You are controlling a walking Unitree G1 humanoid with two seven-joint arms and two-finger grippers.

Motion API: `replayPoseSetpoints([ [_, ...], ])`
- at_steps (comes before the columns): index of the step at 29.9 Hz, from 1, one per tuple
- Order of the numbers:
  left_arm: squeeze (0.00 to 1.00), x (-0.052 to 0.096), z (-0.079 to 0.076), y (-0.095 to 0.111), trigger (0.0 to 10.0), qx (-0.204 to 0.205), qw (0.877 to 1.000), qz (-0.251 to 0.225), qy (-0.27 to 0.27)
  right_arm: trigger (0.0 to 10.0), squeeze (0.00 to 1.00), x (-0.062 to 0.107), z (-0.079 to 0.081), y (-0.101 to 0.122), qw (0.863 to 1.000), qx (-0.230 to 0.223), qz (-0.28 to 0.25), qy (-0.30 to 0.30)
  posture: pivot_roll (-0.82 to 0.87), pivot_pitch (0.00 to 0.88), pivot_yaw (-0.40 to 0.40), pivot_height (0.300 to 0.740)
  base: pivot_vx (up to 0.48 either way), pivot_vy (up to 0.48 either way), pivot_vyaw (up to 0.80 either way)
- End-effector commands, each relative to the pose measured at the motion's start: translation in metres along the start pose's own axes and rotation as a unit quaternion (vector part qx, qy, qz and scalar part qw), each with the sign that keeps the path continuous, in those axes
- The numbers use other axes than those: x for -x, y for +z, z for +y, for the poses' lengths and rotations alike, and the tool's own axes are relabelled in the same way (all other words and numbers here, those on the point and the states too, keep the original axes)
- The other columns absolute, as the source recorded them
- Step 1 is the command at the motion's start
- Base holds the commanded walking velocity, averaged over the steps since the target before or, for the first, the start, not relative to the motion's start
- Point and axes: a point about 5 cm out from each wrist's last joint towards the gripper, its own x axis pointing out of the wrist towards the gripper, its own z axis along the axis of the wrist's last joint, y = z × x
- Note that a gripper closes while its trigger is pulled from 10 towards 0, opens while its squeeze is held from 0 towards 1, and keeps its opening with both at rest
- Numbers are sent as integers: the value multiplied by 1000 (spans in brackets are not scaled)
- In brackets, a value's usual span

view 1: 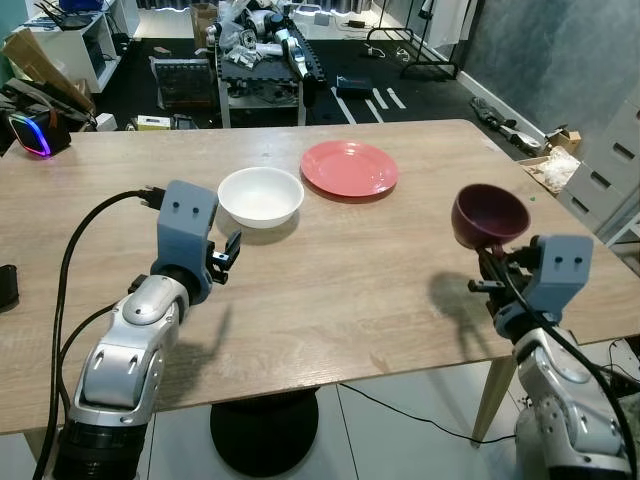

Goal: Setting the table

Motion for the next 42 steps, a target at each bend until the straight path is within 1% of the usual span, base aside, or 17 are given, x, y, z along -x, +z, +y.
replayPoseSetpoints([
  [1,0,-3,-2,0,10000,-4,1000,-3,2,10000,0,3,-8,-10,999,-8,22,-25,-27,0,20,740,0,0,-800],
  [4,0,-4,-3,0,10000,-6,1000,-5,2,10000,0,3,-12,-12,999,-10,25,-38,-28,0,22,740,0,0,-800],
  [9,0,-5,-4,-1,10000,-8,1000,-6,0,10000,0,2,-13,-12,999,-10,26,-43,-27,0,26,740,0,0,-800],
  [42,0,-8,-7,2,10000,-25,999,-26,-11,10000,0,1,-12,-20,998,-13,34,-58,-26,0,34,740,0,0,-800],
])
